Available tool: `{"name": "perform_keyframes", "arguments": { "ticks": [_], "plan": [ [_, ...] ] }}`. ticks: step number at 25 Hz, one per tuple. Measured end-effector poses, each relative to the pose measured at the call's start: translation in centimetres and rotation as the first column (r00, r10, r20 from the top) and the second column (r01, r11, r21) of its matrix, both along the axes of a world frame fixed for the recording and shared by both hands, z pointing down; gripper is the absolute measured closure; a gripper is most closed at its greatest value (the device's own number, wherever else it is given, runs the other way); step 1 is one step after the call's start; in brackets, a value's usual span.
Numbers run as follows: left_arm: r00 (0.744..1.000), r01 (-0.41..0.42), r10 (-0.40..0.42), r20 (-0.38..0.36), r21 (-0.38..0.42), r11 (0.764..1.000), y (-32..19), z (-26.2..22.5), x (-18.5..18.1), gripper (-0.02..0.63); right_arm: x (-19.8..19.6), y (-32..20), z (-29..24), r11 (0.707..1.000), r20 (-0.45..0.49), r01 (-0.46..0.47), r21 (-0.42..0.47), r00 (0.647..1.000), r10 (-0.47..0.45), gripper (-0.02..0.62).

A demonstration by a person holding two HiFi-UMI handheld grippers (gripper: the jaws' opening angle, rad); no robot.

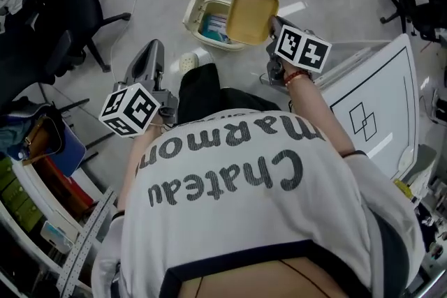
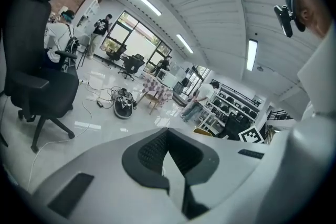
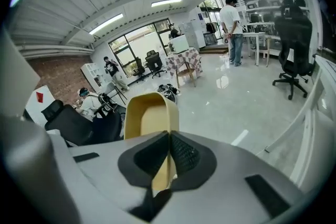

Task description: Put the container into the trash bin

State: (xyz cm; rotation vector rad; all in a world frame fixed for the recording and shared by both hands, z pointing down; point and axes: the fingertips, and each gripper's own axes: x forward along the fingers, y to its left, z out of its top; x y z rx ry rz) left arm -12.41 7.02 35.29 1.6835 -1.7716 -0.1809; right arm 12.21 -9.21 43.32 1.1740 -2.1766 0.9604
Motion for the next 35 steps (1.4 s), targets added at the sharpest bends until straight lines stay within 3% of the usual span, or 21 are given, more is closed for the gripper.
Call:
{"name": "perform_keyframes", "arguments": {
  "ticks": [4,8,16,20,23,25,31,35],
  "plan": [
    [0.995,-0.098,0.097,-0.027,-0.063,0.993,-3.8,2.6,-1.8,0.584,-0.6,-1.0,3.6,0.996,-0.074,-0.068,-0.058,0.995,0.064,0.563],
    [0.977,-0.215,0.212,-0.037,-0.098,0.972,-7.3,4.0,-3.6,0.583,-1.0,-2.2,6.7,0.98,-0.12,-0.164,-0.113,0.981,0.151,0.563],
    [0.907,-0.42,0.415,-0.068,-0.206,0.884,-12.6,7.4,-6.4,0.584,-0.9,-3.1,13.0,0.908,-0.205,-0.377,-0.181,0.918,0.34,0.563],
    [0.864,-0.501,0.494,-0.093,-0.246,0.83,-14.0,9.7,-6.1,0.583,-0.8,-3.0,15.9,0.88,-0.237,-0.435,-0.192,0.89,0.388,0.563],
    [0.833,-0.551,0.538,-0.126,-0.261,0.792,-14.6,11.4,-5.2,0.584,-1.0,-2.2,17.9,0.874,-0.287,-0.444,-0.199,0.879,0.381,0.563],
    [0.825,-0.564,0.548,-0.14,-0.266,0.782,-14.9,12.5,-5.1,0.584,-1.3,-2.1,19.0,0.878,-0.314,-0.435,-0.199,0.877,0.364,0.563],
    [0.83,-0.557,0.526,-0.185,-0.312,0.769,-14.3,16.4,-5.3,0.583,-2.3,-2.4,23.3,0.91,-0.394,-0.35,-0.223,0.886,0.244,0.562],
    [0.854,-0.521,0.473,-0.218,-0.335,0.785,-14.1,19.0,-5.2,0.584,-2.9,-3.5,25.8,0.944,-0.434,-0.249,-0.218,0.891,0.135,0.563]
  ]
}}
